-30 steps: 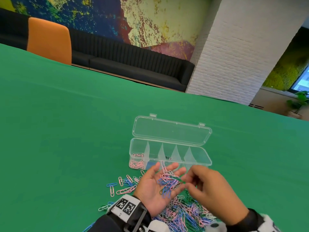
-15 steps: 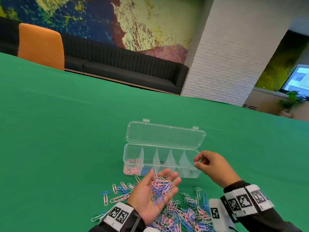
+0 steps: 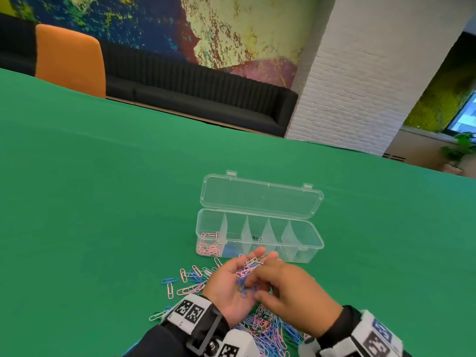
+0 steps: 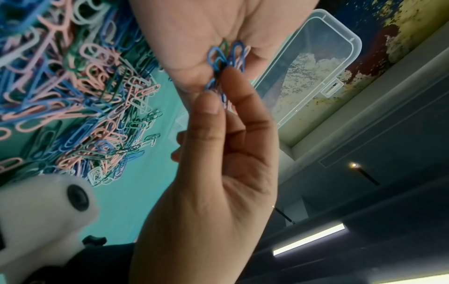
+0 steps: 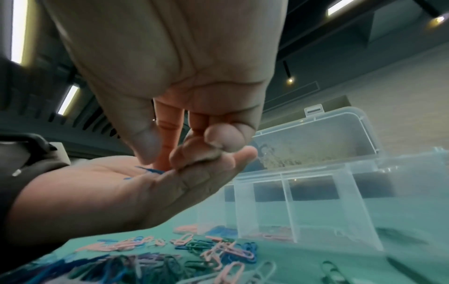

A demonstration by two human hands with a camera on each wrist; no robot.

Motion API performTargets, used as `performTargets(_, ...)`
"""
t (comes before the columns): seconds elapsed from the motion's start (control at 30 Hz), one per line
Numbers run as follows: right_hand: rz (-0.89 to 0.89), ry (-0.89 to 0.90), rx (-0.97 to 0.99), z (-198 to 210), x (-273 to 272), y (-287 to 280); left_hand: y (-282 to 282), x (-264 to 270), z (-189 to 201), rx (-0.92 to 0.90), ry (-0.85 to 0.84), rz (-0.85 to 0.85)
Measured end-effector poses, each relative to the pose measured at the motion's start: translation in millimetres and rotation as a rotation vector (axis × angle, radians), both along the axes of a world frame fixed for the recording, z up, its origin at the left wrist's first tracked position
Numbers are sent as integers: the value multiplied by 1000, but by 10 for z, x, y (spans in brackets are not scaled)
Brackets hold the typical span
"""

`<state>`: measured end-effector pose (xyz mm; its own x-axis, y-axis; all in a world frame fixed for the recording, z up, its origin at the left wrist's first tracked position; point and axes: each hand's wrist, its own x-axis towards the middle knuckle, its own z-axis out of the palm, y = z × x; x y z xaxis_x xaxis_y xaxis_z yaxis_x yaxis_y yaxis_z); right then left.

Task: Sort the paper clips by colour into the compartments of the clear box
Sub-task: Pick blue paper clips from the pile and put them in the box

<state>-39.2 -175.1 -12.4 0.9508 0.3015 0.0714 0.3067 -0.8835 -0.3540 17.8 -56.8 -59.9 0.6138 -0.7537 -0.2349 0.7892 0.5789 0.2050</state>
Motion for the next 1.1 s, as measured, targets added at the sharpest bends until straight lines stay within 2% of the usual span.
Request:
performTargets(0.27,-88,-60,-76,40,-7,26,11,19,-10,-8,-19,-4)
performTargets(0.47,-29,-4,-160,-2,-25,156,2,17,-44,30,-60,-12)
performTargets(0.77,-74,-30,-296,45,61,144,-10,56,-103,17,-42,-13)
performTargets(0.9,-86,-120,-241,-31,113,98,-21,57,-122,-23,27,12)
performTargets(1.1,-46,-90,-197,-19,93,83,-16,63,-121,-12,60,-11)
